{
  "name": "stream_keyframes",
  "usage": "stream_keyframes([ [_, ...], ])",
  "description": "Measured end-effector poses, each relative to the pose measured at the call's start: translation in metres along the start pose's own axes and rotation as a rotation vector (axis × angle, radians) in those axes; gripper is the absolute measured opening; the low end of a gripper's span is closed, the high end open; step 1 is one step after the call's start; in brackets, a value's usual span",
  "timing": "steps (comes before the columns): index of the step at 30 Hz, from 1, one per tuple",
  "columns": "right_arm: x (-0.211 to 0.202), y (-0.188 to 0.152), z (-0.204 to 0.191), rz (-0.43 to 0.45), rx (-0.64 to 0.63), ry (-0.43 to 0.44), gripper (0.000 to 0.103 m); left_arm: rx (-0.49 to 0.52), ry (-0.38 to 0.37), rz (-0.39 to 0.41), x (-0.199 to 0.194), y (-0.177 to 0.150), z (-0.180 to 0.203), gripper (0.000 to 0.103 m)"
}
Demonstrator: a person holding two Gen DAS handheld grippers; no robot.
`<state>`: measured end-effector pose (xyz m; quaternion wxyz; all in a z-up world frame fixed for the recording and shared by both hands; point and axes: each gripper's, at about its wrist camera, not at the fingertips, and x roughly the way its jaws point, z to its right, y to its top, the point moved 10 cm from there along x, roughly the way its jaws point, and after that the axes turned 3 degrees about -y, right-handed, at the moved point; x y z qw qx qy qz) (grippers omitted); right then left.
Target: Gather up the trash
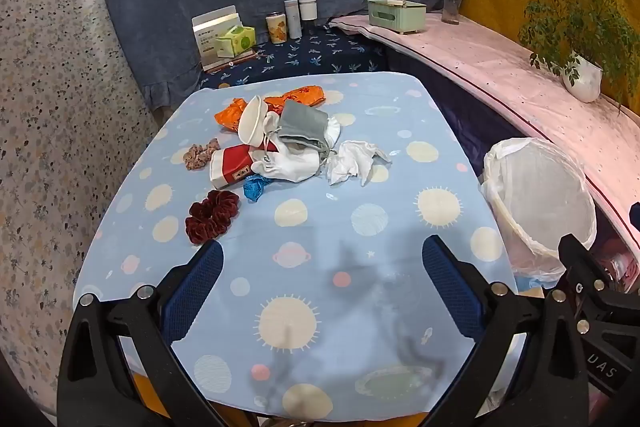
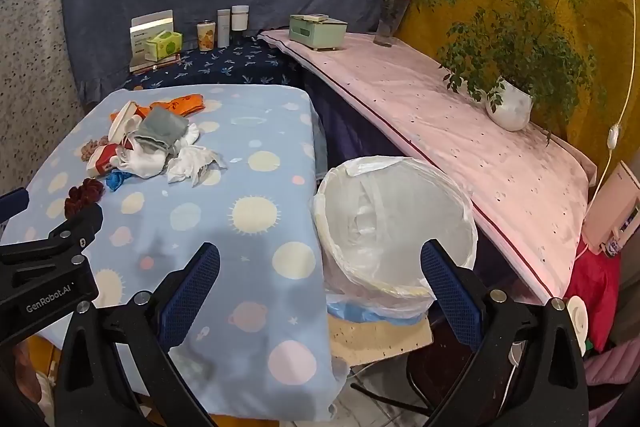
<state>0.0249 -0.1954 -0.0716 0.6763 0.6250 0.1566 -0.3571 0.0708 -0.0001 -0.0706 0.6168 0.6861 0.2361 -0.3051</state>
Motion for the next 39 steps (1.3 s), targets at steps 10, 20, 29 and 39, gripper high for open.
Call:
stream_keyframes([
  [10, 0.0, 0.0, 0.0, -0.002, 0.003, 0.002, 0.096, 0.0, -0.001, 0.008, -0.001, 0.001, 0.0, 0.095],
  [20, -0.001, 0.001, -0.001, 0.006, 0.002, 0.008, 0.096, -0.001, 0.003, 0.009, -0.003, 0.001, 0.0, 0.095],
  [29, -0.005, 0.006, -0.003, 0.015, 0.0, 0.014, 0.096, 0.001, 0.002, 0.018, -0.004, 0.003, -0.001, 0.095],
  [39, -0.008, 0.004, -0.007, 0.019, -0.004, 0.03, 0.096, 0.004, 0.008, 0.031, -0.011, 0.002, -0.006, 0.095],
])
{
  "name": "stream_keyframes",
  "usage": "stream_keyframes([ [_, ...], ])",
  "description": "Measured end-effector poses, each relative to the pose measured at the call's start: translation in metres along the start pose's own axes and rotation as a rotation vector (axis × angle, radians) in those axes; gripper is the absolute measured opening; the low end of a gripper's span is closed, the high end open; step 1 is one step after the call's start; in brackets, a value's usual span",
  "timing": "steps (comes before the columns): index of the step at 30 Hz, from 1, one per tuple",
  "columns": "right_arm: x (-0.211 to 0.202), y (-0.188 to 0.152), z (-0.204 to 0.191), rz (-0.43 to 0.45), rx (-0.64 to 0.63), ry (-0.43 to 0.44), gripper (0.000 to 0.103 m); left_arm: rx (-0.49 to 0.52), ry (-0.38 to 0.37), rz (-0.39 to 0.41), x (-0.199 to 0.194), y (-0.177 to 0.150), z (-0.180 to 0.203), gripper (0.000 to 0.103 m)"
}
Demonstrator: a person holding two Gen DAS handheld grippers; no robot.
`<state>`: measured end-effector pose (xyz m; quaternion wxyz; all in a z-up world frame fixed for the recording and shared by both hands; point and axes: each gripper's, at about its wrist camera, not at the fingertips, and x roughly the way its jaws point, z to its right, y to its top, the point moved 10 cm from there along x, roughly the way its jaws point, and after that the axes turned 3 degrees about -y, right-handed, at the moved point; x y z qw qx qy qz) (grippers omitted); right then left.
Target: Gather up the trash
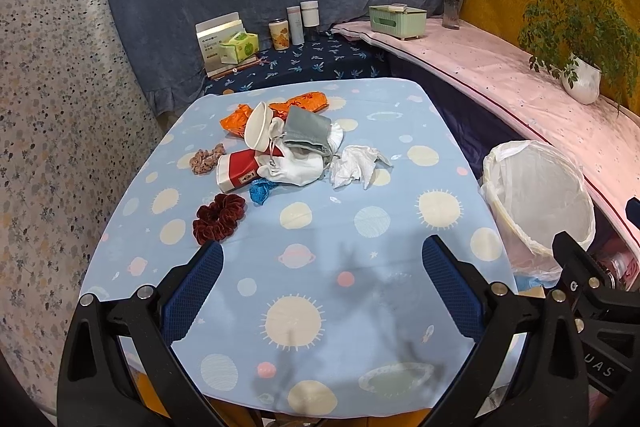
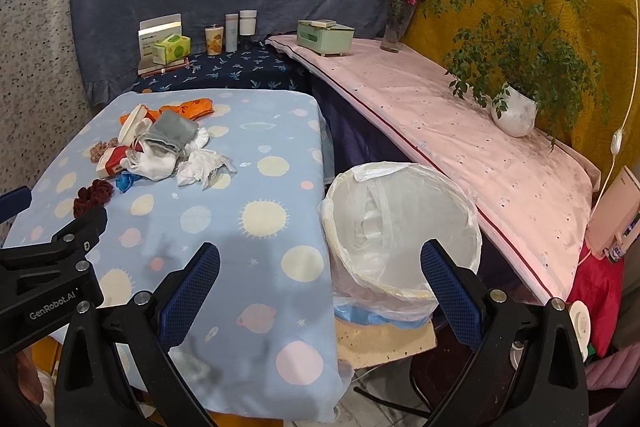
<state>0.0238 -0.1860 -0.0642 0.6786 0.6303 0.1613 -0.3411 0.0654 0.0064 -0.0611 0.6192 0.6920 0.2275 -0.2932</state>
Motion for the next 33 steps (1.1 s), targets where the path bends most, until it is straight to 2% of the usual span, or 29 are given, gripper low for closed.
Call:
stream_keyframes([
  [33, -0.005, -0.003, -0.009, 0.006, -0.019, 0.006, 0.096, -0.026, 0.006, -0.014, -0.002, -0.004, -0.008, 0.095],
])
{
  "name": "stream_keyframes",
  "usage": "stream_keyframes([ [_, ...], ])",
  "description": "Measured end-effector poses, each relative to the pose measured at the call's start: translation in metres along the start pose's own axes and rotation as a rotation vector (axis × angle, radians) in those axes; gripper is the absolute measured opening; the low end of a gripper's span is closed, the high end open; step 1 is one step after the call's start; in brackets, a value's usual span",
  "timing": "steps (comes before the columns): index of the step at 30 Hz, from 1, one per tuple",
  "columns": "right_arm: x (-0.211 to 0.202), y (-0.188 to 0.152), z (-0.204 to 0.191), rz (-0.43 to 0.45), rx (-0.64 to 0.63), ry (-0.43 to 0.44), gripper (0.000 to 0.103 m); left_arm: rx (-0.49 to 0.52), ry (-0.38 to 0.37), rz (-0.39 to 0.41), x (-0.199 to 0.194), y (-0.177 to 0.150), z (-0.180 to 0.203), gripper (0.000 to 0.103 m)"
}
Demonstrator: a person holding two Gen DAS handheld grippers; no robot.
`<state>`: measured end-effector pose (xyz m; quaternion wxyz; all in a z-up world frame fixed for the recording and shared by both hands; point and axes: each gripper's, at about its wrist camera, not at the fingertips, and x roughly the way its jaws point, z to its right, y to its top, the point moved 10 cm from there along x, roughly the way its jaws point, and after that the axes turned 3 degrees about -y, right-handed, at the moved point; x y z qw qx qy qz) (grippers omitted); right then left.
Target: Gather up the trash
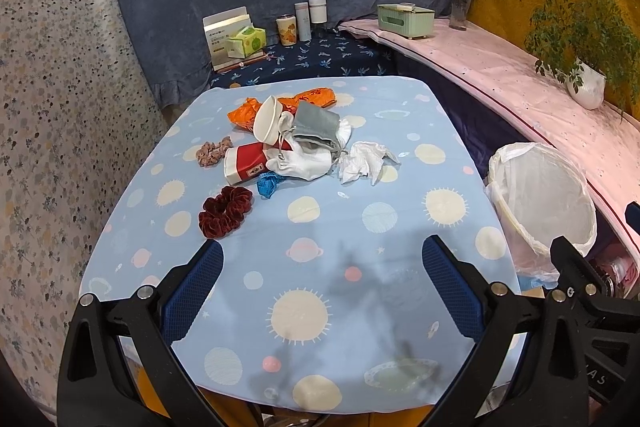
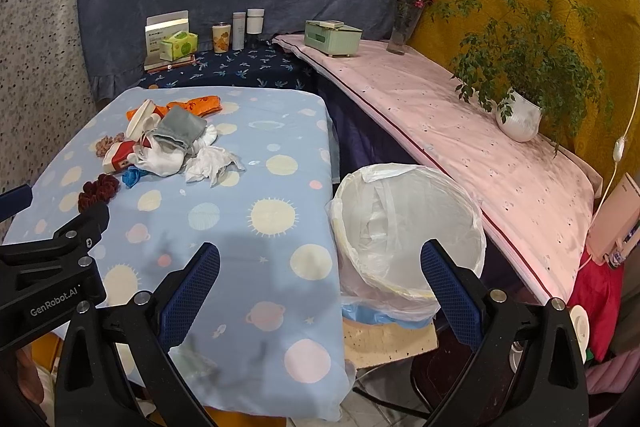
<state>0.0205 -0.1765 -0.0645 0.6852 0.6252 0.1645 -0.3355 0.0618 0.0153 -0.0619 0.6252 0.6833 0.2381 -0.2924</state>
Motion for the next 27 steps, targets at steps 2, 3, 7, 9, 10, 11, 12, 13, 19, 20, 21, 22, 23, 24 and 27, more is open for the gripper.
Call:
stream_keyframes([
  [2, 0.0, 0.0003, -0.0001, 0.001, 0.0, 0.001, 0.096, 0.001, 0.001, 0.001, -0.0001, 0.0002, -0.0003, 0.095],
  [3, 0.0001, 0.0004, -0.0001, 0.001, 0.0, 0.0, 0.096, 0.002, 0.002, 0.002, -0.0002, 0.0003, -0.0006, 0.095],
  [7, 0.0, 0.0004, -0.0001, 0.001, 0.0, 0.0, 0.096, 0.004, 0.005, 0.005, 0.0005, -0.0004, -0.0013, 0.095],
  [9, -0.0002, 0.0004, -0.0006, 0.001, 0.0, 0.0, 0.096, 0.002, 0.005, 0.003, 0.0013, -0.0006, -0.0022, 0.095],
  [10, 0.0, 0.0005, -0.0002, 0.001, 0.0, 0.0, 0.096, 0.002, 0.006, 0.003, 0.0007, -0.001, -0.0016, 0.095],
  [11, -0.0001, 0.0005, -0.0005, 0.001, 0.0, 0.0, 0.096, 0.001, 0.006, 0.003, 0.0008, -0.0011, -0.002, 0.095],
  [12, -0.0001, 0.0006, -0.0006, 0.0, 0.0, 0.0, 0.096, 0.002, 0.008, 0.004, 0.0006, -0.0015, -0.0022, 0.095],
  [13, -0.0003, 0.0005, -0.0006, 0.001, -0.001, 0.0, 0.096, 0.003, 0.008, 0.006, 0.0003, -0.0014, -0.0022, 0.095],
  [19, 0.0001, 0.0009, -0.0015, 0.001, -0.002, -0.001, 0.096, 0.004, 0.001, 0.003, 0.0006, -0.0017, -0.0015, 0.095],
  [20, 0.0002, 0.0008, -0.0013, 0.001, -0.002, -0.002, 0.096, 0.004, 0.003, 0.004, 0.0007, -0.0017, -0.0015, 0.095],
  [21, 0.0, 0.0009, -0.0016, 0.001, -0.002, -0.003, 0.096, 0.004, 0.002, 0.003, 0.0008, -0.0018, -0.0016, 0.095],
  [22, 0.0, 0.0009, -0.0015, 0.001, -0.002, -0.002, 0.096, 0.004, 0.002, 0.003, 0.001, -0.0018, -0.0018, 0.095],
  [23, 0.0, 0.0009, -0.0014, 0.001, -0.001, -0.001, 0.096, 0.004, 0.002, 0.003, 0.001, -0.0018, -0.0021, 0.095],
  [24, 0.0001, 0.0009, -0.0013, 0.001, -0.001, -0.001, 0.096, 0.003, 0.003, 0.004, 0.001, -0.0016, -0.0025, 0.095],
  [27, -0.0002, 0.001, -0.0017, 0.002, -0.002, -0.001, 0.096, 0.002, 0.002, 0.005, 0.0008, -0.0014, -0.0034, 0.095],
])
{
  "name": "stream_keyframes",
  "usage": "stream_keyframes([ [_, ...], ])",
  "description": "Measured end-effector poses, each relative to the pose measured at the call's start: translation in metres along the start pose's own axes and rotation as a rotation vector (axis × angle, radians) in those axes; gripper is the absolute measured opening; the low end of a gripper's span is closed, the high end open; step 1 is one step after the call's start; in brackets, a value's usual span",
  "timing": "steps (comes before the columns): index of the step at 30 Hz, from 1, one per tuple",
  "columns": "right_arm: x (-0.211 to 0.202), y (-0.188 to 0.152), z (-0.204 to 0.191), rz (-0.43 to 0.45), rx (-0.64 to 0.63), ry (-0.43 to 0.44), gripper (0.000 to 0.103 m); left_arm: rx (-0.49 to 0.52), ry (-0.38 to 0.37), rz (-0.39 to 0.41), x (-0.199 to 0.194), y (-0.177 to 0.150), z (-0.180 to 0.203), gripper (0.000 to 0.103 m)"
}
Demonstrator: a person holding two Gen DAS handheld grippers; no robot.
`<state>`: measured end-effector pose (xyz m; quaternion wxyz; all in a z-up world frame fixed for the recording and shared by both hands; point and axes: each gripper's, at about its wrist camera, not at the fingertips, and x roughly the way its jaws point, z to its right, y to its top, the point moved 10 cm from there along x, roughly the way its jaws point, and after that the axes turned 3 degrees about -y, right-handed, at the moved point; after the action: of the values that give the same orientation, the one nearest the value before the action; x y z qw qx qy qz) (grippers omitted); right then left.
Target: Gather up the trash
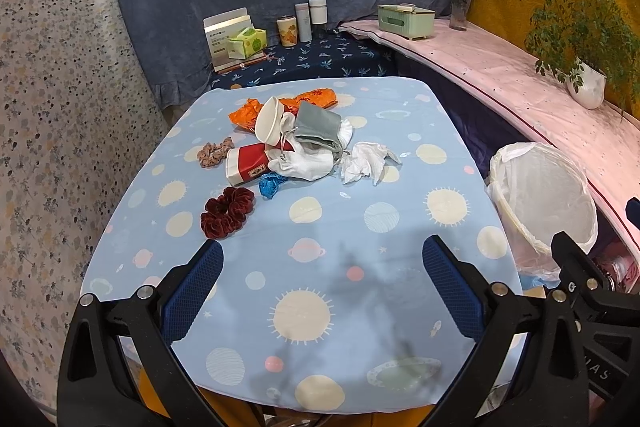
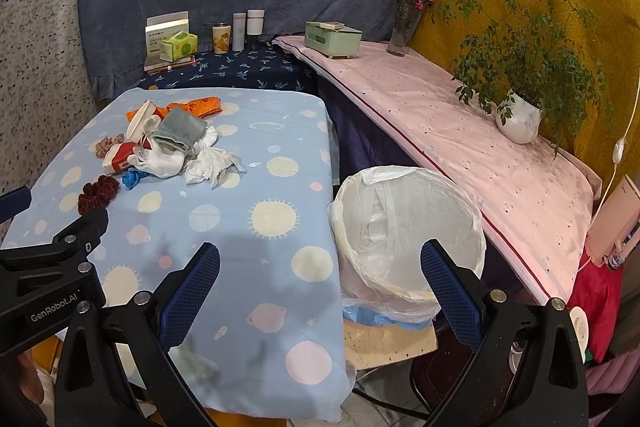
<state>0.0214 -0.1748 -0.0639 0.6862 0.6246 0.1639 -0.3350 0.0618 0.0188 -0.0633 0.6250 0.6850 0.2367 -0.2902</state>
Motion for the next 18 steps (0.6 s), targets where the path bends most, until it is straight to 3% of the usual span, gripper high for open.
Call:
stream_keyframes([
  [18, 0.0022, 0.0052, 0.0033, 0.003, 0.006, -0.01, 0.096, 0.006, -0.016, 0.006, 0.0018, 0.0041, 0.0047, 0.095],
])
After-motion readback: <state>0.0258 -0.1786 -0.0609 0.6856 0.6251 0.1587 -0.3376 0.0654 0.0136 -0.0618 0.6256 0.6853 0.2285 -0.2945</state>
